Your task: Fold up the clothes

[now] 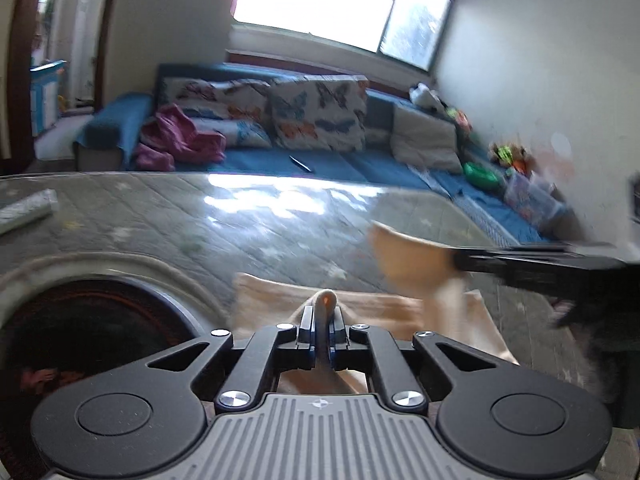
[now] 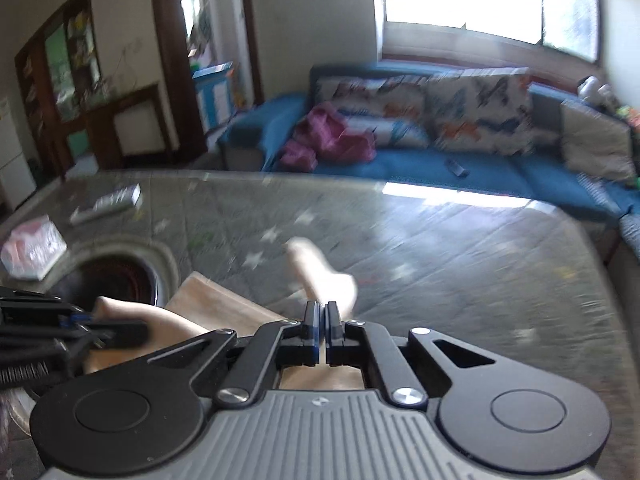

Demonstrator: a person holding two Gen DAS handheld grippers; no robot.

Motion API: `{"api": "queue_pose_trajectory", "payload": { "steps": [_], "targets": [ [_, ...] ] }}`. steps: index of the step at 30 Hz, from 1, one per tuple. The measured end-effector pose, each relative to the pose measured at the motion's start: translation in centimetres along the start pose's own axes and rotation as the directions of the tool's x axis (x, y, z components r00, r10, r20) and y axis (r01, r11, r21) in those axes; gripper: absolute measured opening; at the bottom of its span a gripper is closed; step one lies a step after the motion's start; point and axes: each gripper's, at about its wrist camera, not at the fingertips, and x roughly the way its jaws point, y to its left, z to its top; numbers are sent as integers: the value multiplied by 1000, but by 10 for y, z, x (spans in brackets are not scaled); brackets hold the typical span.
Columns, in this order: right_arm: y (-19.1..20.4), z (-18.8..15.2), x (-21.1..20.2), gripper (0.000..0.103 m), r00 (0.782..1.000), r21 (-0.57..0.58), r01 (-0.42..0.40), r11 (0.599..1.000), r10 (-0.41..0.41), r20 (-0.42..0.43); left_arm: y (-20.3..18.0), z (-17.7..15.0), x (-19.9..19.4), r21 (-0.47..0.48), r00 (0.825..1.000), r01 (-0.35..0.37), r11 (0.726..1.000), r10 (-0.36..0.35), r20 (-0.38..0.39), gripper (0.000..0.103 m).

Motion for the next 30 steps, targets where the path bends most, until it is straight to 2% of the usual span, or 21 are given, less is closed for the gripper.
{"api": "queue_pose_trajectory", "payload": {
  "steps": [7, 14, 19, 22, 24, 27, 30],
  "targets": [
    [-35, -30, -97, 2, 987, 54, 99, 994, -105, 120, 36, -14, -83, -114, 992, -64, 991, 75, 101, 6],
    [-63, -86, -168, 2, 962, 127, 223, 966, -240, 133, 84, -49, -151, -236, 978, -147, 961, 176, 109, 6],
    [-88, -132, -186, 2, 948, 235, 288, 928, -312, 68, 106, -78, -163, -285, 977, -193, 939, 211, 35, 7],
    [-106, -161, -180, 2, 941, 294, 329, 897, -338, -22, 115, -90, -156, -299, 970, -237, 925, 240, -27, 7],
    [-117, -178, -177, 3, 933, 322, 357, 877, -351, -80, 118, -96, -156, -293, 965, -260, 920, 258, -47, 11],
    [-127, -191, -184, 6, 923, 333, 384, 861, -370, -107, 115, -102, -161, -275, 957, -290, 917, 287, -52, 14],
    [-128, -195, -198, 8, 925, 305, 379, 874, -368, -93, 108, -100, -172, -241, 950, -307, 921, 311, -22, 26]
  ]
}}
